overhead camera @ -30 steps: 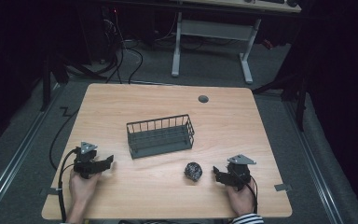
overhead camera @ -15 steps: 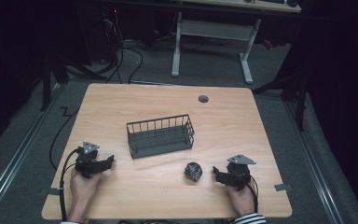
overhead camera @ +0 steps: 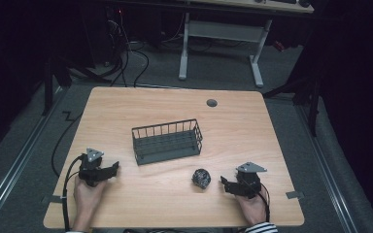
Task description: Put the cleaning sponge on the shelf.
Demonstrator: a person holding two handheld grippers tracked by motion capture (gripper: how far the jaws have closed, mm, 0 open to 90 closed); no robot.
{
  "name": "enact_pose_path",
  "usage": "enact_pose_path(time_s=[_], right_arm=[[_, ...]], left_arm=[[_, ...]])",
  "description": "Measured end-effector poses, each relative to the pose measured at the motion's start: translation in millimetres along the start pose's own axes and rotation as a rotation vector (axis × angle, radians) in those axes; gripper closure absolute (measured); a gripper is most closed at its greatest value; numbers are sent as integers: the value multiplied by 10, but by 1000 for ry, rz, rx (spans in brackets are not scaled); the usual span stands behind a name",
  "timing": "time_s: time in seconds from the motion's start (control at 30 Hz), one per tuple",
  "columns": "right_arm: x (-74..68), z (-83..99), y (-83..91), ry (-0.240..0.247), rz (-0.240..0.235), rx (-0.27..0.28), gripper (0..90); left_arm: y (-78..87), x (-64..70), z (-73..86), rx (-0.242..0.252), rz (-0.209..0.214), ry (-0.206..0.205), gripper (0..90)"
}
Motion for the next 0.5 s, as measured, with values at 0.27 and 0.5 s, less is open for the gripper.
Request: enact_pose_path(time_s=[0.27, 0.5], right_arm=[[-175, 28, 167, 59, -68, 33, 232], [-314, 46, 281, 98, -117, 31, 226]], left_arm=[[0, 5, 0, 1, 1, -2, 246], [3, 8, 2, 1, 2, -2, 246]])
Point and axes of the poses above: each handheld gripper's, and its own axes: y roughly backward along the jaws, z roughly out of its underside, x roughly to its right, the point moved 8 cm from there along -y, roughly forward along the jaws, and after that the axes turned 10 degrees about -y, right-handed, at the moved point
